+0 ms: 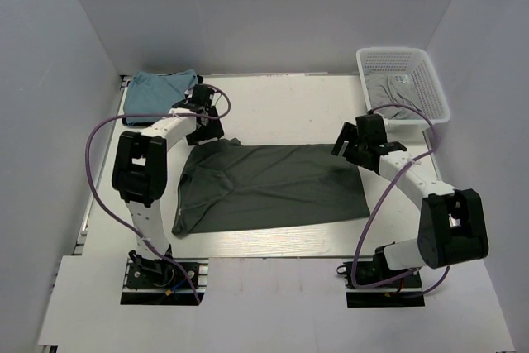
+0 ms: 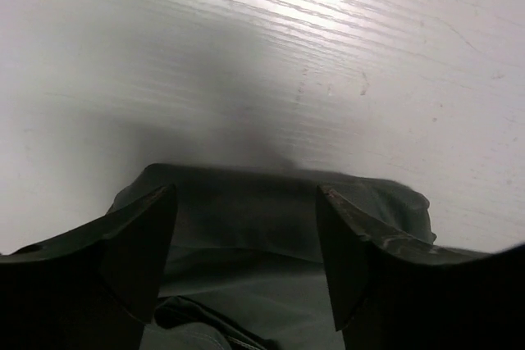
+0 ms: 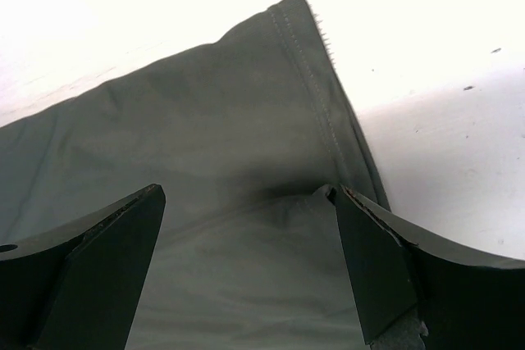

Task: Fold and stack the t-shirts
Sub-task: Grap the side of the flattened tshirt furthest away from the robot with both arms

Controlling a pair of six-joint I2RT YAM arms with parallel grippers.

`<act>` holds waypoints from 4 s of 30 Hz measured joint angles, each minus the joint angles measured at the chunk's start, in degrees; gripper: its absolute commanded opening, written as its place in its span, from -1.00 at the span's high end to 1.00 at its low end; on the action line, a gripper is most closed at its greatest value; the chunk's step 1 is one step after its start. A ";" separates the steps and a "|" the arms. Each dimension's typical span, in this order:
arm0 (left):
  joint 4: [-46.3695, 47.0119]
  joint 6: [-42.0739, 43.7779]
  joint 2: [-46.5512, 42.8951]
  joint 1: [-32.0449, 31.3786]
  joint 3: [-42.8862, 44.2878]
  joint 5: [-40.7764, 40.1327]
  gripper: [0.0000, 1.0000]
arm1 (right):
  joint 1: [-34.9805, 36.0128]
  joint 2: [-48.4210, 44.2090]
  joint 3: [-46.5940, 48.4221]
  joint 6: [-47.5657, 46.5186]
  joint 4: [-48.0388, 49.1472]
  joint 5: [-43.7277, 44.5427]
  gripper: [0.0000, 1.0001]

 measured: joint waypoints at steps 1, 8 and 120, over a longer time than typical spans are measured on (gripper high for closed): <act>0.50 0.74 0.00 -0.11 -0.15 0.39 -0.48 | 0.00 0.63 0.28 -0.11 0.02 0.31 -0.81; 2.27 3.63 -0.22 -1.25 -3.93 3.50 -0.44 | -0.04 3.26 0.50 -0.15 0.00 1.09 -0.81; 0.37 14.95 4.87 -4.33 18.34 -7.96 0.35 | -0.04 9.53 -4.46 1.16 11.78 -5.44 -0.73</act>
